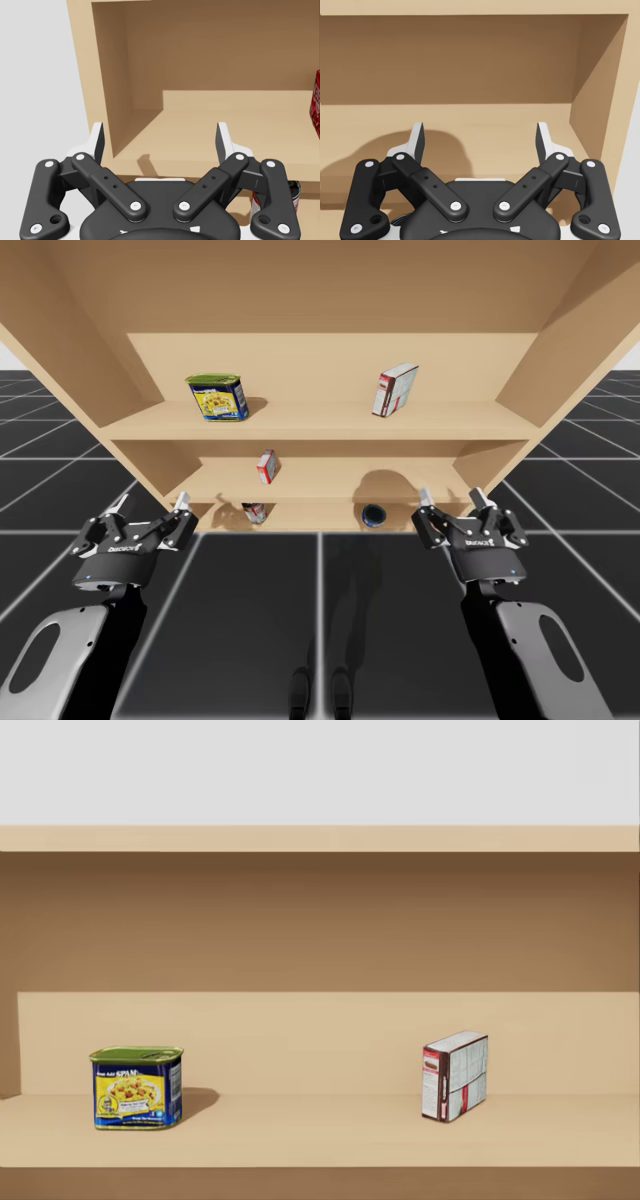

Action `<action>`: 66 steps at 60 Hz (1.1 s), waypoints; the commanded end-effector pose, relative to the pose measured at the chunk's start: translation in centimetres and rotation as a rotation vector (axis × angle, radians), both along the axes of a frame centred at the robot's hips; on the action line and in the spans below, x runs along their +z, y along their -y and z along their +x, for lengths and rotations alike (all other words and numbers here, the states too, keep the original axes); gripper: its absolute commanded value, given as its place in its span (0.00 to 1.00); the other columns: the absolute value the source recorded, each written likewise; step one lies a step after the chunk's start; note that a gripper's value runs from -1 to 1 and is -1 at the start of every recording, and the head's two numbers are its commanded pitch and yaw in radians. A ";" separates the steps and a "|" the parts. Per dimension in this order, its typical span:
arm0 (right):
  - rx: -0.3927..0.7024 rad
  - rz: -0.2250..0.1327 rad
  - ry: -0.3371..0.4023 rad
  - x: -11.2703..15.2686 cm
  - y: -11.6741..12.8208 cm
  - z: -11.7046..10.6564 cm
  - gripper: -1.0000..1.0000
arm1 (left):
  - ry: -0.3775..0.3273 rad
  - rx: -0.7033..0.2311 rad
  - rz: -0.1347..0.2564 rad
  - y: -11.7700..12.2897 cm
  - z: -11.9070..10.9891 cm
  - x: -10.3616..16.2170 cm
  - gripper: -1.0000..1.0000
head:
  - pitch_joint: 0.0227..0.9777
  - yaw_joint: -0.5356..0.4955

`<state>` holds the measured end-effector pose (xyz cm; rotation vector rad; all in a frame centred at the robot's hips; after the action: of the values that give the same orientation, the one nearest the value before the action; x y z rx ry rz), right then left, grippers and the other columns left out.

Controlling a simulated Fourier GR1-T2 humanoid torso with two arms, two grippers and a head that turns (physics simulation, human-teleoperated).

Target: Retrieve the gelatin box from the shelves.

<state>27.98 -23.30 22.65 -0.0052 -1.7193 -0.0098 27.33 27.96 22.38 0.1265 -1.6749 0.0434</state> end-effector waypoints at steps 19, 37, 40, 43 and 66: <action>-0.078 0.038 -0.056 -0.3 0.9 0.8 0.00 | 0.000 0.003 0.009 0.0 0.0 0.0 0.00 | 0.16 0.52; -0.080 -0.042 -0.053 -0.8 0.7 0.9 0.00 | 0.000 -0.003 0.018 0.0 0.0 -0.1 0.00 | 0.39 0.63; -0.075 -0.047 -0.058 -0.9 0.6 0.8 0.00 | 0.001 -0.003 0.019 -0.1 0.0 -0.1 0.00 | 0.44 0.66; -0.074 -0.051 -0.062 -0.9 0.6 0.8 0.00 | 0.000 -0.005 0.019 -0.1 0.0 -0.1 0.00 | 0.48 0.69; -0.075 -0.059 -0.071 -1.0 0.4 0.8 0.00 | 0.011 -0.042 -0.008 1.0 -0.4 0.3 0.00 | 0.56 0.73</action>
<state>28.74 -23.70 21.69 -0.1085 -1.6492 -0.0144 27.14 27.72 22.42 0.1157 -1.6826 0.0222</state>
